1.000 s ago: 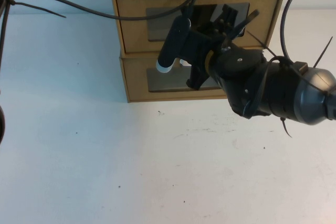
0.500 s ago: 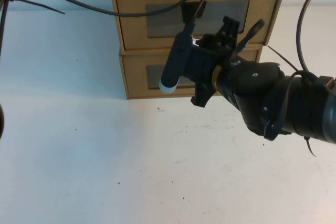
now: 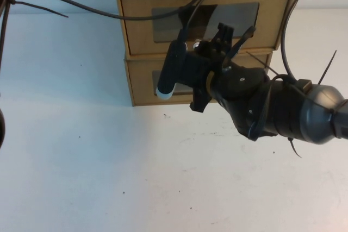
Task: Open the shoe box
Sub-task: 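Pull the top drawer of the cardboard box fully open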
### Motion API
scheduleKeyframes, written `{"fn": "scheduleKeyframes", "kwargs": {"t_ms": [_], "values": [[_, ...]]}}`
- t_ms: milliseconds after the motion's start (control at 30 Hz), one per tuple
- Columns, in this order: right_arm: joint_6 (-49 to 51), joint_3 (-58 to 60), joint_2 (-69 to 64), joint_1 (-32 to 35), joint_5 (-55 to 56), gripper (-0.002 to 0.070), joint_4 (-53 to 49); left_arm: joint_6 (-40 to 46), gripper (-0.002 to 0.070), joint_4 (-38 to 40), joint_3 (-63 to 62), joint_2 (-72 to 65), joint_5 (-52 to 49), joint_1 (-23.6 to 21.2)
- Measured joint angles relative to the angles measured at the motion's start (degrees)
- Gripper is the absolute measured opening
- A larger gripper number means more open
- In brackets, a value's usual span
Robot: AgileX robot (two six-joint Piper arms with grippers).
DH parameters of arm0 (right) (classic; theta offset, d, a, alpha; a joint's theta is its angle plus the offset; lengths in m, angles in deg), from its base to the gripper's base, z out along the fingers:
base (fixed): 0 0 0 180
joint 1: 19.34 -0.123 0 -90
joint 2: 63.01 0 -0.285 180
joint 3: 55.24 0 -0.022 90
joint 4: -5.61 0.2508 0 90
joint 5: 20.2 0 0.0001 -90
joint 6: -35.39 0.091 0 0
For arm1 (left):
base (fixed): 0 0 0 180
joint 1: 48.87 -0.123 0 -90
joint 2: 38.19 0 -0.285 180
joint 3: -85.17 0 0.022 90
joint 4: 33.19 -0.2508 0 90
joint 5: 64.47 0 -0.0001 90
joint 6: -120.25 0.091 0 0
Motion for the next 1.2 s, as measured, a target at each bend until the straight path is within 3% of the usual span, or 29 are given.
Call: {"fn": "scheduleKeyframes", "kwargs": {"t_ms": [400,633,967,1200], "values": [[-0.1,-2.17,-1.03,1.46,-1.11,0.0254,0.0,0.0,-0.0005,0.0,-0.04,0.0,-0.35,0.0],[-1.49,-2.43,-1.06,1.79,-0.99,0.0191,0.0,0.0,-0.0005,0.0,-0.04,0.0,-0.35,0.0],[-1.64,-2.57,-1.06,2.77,0.71,0.0168,-0.1,0.0,-0.0005,0.0,-0.04,0.0,-0.35,0.0],[-2.02,-2.61,-1.06,2.84,0.71,0.0085,-0.81,0.0,-0.0005,0.0,-0.04,0.0,-0.35,0.0]]}}
